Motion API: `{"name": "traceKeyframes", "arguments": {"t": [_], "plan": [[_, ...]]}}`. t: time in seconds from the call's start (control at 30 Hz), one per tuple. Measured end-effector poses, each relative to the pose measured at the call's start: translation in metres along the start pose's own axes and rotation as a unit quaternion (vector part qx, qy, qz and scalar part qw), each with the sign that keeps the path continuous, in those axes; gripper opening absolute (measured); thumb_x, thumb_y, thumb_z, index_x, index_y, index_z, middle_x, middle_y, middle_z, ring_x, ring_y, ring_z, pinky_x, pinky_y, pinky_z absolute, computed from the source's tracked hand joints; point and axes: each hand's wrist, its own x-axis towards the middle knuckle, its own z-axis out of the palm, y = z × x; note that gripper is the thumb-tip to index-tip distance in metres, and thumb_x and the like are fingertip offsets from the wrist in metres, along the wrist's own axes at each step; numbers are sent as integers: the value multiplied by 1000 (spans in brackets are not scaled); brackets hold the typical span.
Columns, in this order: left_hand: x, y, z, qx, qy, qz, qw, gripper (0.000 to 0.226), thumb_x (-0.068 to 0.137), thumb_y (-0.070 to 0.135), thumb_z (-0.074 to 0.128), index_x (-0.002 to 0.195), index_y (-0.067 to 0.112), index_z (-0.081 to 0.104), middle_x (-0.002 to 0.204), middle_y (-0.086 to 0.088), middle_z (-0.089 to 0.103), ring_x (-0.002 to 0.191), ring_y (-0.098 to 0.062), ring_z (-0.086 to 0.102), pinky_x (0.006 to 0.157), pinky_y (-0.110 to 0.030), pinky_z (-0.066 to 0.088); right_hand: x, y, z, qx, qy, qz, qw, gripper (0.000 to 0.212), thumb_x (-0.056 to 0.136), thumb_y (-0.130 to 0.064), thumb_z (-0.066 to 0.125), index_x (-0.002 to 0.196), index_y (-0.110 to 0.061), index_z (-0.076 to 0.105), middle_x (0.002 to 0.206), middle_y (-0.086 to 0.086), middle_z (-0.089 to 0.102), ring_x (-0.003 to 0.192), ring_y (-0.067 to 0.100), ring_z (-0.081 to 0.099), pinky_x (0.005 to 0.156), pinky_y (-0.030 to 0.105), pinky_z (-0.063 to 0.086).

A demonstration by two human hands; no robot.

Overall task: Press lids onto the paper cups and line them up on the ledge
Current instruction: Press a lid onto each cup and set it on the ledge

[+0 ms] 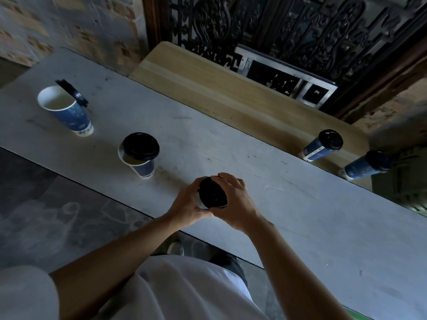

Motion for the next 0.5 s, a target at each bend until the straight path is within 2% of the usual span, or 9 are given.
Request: {"name": "traceKeyframes", "arguments": {"t": [0.2,0.27,0.33,0.4,0.5], "plan": [[-1,0,-1,-7,-7,3,1000,89,63,21,94,136,28,45,116,32,55,108,22,51,85,-1,45,-2,0,2,17,-8,6,1000,83,77,-37,79,149,-34,36,155,-8,30,139,21,24,107,42,46],[-2,-2,-4,-15,-20,7,1000,91,64,19,92,140,26,43,124,21,59,116,10,55,92,-9,50,-3,2,-1,53,-17,22,998,96,73,-39,82,151,-41,26,160,-13,18,143,20,18,108,43,40],[-4,-7,-12,-28,-48,0,998,87,72,9,84,145,26,39,134,6,58,124,-6,55,100,-25,52,-4,9,-5,121,14,50,991,99,73,-38,82,153,-42,23,162,-12,16,144,20,21,110,43,35],[-7,-12,-21,-53,-65,-32,996,75,79,3,71,145,25,41,136,-1,57,128,-15,53,105,-35,50,-7,16,-9,231,70,103,965,86,81,-32,80,152,-36,31,158,-4,30,138,20,35,108,42,40],[-8,-11,-27,-152,-30,-109,982,48,92,1,58,136,19,55,132,-7,61,127,-22,56,100,-36,50,-12,26,-8,407,127,206,881,43,93,-29,68,134,-33,54,139,2,58,116,19,60,92,41,53]]}}
